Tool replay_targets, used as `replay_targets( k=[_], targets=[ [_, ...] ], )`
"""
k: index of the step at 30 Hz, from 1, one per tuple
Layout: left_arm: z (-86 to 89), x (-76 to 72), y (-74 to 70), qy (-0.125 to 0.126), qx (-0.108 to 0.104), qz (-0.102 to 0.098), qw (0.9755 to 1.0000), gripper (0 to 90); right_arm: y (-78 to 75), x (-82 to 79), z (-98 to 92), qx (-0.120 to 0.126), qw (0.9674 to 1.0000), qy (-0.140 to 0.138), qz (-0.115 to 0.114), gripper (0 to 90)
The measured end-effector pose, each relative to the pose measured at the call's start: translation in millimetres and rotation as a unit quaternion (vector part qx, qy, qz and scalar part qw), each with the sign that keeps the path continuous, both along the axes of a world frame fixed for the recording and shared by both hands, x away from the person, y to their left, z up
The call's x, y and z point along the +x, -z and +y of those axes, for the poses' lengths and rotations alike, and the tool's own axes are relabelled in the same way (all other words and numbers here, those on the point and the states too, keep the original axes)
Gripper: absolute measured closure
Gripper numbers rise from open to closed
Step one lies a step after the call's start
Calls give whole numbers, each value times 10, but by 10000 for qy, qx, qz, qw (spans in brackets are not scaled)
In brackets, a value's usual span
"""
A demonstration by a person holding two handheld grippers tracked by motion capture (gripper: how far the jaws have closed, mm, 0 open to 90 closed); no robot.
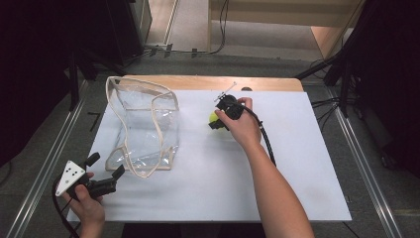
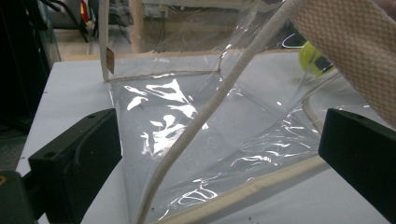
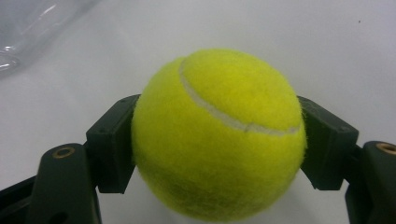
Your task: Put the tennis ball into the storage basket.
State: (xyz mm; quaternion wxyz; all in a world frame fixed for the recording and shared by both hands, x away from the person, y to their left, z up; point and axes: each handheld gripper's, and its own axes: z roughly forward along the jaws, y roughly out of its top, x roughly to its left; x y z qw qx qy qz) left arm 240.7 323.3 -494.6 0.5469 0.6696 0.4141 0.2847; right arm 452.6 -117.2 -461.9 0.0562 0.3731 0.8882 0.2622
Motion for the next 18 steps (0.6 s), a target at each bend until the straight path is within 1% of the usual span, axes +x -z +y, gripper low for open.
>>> replay_targets(
  k=[4,7,12,18],
  targets=[
    [-1,0,0,-2,1,-2,10000,0,-48,-6,-1,101,9999,-53,17,229],
    [-2,0,0,-1,3,-2,10000,0,-89,-14,10,108,9999,-114,-12,229],
    [-2,1,0,2,19,0,10000,0,-150,-25,27,185,9997,-133,-6,230],
    [-2,1,0,4,16,0,10000,0,-207,-26,48,237,9994,-239,-2,230]
  ],
)
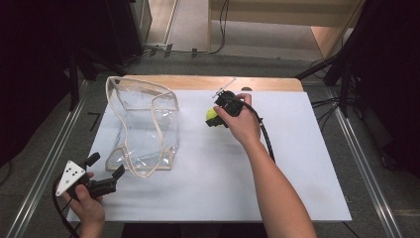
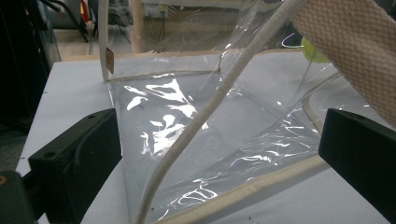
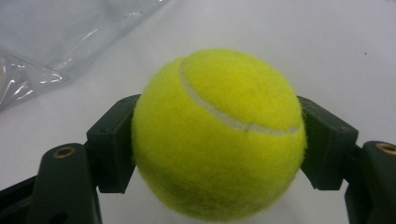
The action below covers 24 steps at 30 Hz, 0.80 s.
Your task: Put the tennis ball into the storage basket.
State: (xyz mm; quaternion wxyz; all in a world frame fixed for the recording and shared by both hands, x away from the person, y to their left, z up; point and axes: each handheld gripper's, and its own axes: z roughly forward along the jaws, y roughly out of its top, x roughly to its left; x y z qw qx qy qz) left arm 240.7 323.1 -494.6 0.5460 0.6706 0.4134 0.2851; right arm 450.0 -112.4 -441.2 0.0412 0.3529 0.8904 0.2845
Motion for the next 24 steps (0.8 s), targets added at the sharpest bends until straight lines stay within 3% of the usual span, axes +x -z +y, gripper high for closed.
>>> replay_targets(
  k=[24],
  targets=[
    [2,1,-1,2,-21,2,10000,0,-274,-75,143,125,9992,-346,-139,231]
  ],
)
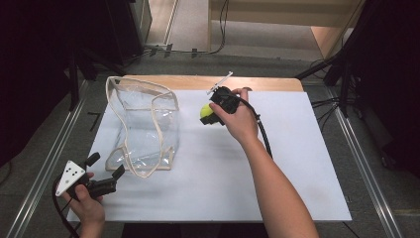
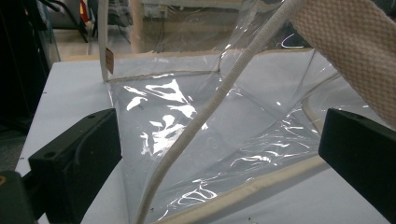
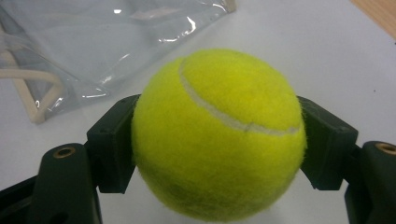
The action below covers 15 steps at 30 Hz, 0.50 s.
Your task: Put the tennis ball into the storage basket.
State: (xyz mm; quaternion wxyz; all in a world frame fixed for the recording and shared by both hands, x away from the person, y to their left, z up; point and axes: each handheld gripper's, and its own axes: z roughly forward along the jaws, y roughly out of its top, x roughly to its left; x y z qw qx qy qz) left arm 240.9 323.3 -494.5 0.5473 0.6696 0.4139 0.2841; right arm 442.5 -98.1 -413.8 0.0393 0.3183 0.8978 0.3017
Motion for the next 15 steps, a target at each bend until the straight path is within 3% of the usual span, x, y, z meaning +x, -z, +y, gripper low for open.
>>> replay_targets(
  k=[15],
  targets=[
    [2,1,0,-5,-29,-7,10000,0,-223,-84,203,56,9992,-352,-154,231]
  ],
)
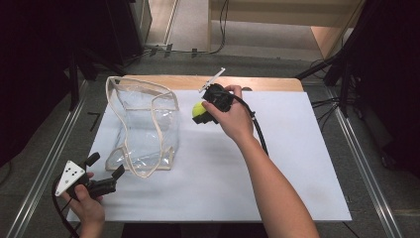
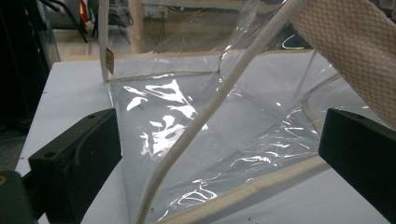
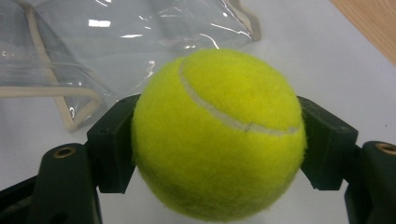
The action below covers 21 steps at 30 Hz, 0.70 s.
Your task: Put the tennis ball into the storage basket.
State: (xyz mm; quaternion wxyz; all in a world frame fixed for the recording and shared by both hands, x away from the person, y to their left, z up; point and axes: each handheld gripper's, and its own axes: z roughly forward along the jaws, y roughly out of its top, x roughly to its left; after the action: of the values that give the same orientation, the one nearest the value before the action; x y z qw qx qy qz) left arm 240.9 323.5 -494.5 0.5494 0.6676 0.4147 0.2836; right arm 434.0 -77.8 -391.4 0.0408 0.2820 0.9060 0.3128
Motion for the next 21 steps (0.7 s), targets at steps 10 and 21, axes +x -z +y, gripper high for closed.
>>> replay_targets(
  k=[10,21],
  targets=[
    [0,-3,0,1,-4,7,10000,0,-183,-60,129,2,9997,-221,-120,231],
    [0,-2,0,7,-9,6,10000,0,-314,-129,297,54,9988,-458,-182,231]
  ],
)
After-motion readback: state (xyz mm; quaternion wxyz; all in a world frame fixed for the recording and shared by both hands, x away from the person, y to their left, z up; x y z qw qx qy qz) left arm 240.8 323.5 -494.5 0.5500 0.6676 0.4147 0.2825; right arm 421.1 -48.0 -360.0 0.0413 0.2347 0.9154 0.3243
